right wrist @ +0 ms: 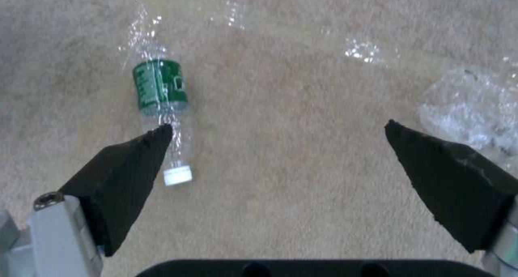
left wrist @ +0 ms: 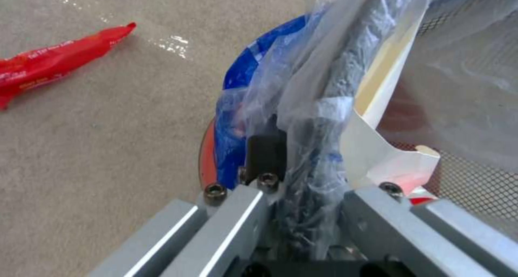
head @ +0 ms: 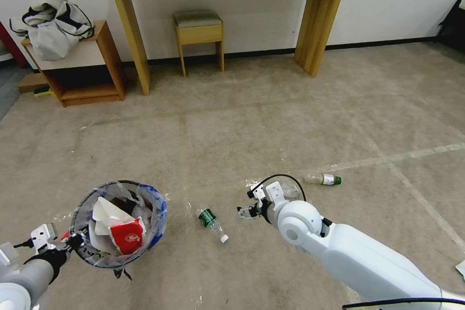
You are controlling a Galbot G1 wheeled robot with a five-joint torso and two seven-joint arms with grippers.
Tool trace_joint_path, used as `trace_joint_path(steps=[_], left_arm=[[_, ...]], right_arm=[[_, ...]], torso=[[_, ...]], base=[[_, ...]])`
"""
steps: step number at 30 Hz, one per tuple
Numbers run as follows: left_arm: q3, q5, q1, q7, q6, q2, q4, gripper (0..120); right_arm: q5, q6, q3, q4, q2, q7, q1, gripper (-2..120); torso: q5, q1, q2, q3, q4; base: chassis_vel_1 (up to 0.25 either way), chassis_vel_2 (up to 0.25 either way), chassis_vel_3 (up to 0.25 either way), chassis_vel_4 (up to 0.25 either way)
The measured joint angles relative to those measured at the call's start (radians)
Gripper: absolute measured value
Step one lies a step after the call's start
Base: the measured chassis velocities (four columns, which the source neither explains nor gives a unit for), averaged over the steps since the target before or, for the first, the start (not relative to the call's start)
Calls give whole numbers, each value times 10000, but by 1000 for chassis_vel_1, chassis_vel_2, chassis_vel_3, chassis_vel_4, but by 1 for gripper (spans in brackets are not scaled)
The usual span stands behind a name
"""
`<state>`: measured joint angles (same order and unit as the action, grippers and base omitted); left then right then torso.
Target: Pick up the trash bin and place the garbage on the floor into it.
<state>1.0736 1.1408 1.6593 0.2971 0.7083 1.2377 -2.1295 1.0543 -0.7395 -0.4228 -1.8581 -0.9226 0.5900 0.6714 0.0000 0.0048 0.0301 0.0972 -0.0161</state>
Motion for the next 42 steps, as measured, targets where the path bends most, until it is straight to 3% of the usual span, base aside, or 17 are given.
trace_joint_path(steps=[23,42], left_arm=[[173,25,65,10,1,-1,6,0],[312,23,197,32,-1,26,-55,0]], right_arm=[[796,36,-2066,1508,-1466,-116,-1195,100],[104,135,-2485,3705,-3229,-901,-1617,100]], torso=[[0,0,0,0,1],[-1,0,0,0,1]], base=[[0,0,0,0],[0,0,0,0]])
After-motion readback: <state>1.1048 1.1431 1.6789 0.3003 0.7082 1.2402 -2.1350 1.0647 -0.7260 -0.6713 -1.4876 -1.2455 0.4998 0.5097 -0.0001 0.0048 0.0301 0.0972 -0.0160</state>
